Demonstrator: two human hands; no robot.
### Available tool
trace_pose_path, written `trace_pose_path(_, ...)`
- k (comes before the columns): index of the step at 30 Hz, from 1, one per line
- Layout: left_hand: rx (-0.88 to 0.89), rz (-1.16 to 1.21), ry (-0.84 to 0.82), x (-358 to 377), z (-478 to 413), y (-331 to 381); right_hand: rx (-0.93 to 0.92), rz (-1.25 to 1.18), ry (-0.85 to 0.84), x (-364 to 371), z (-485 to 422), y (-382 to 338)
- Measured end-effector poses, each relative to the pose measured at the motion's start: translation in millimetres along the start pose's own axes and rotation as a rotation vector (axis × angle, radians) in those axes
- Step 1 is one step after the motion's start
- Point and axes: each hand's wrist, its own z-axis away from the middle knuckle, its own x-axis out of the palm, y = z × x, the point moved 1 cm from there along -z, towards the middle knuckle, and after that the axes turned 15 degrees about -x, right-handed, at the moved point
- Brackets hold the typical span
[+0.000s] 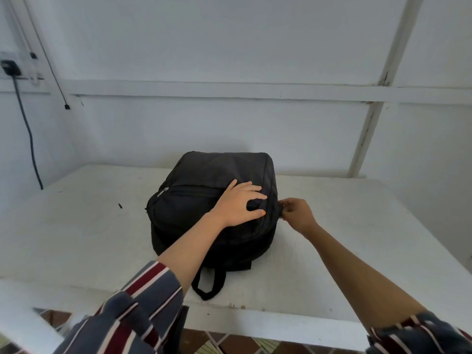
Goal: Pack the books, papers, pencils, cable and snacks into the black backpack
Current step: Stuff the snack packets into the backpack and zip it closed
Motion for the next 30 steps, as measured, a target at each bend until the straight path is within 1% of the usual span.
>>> trace_pose_path(2, -0.005, -0.009, -0.009, 0, 1, 1, -0.031, 0.124, -0.015, -3, 4, 0)
trace_pose_path(4, -0.014, -0.016, -0.014, 1, 4, 2, -0.063, 0.187, -0.012, -6, 9, 0)
trace_pose_path(7, -0.024, -0.02, -0.031, 1, 10, 5, -0.117, 0.227, -0.039, -12, 20, -7)
trace_pose_path(14, -0.011, 0.011, -0.054, -1, 29, 13, -0.287, 0.279, -0.189, -15, 51, -29)
trace_pose_path(19, 0.076, 0.038, -0.061, 6, 52, 16, -0.344, 0.192, -0.197, -10, 70, -48)
trace_pose_path(22, 0.105, 0.061, 0.019, 10, 63, 18, -0.355, 0.128, -0.206, -7, 76, -62)
trace_pose_path(25, 0.104, 0.087, 0.116, 13, 69, 20, -0.333, 0.048, -0.185, -4, 78, -69)
trace_pose_path(28, 0.087, 0.112, 0.154, 15, 71, 20, -0.291, -0.054, -0.172, -7, 81, -69)
trace_pose_path(30, 0.094, 0.122, 0.183, 16, 73, 20, -0.236, -0.164, -0.147, -10, 80, -67)
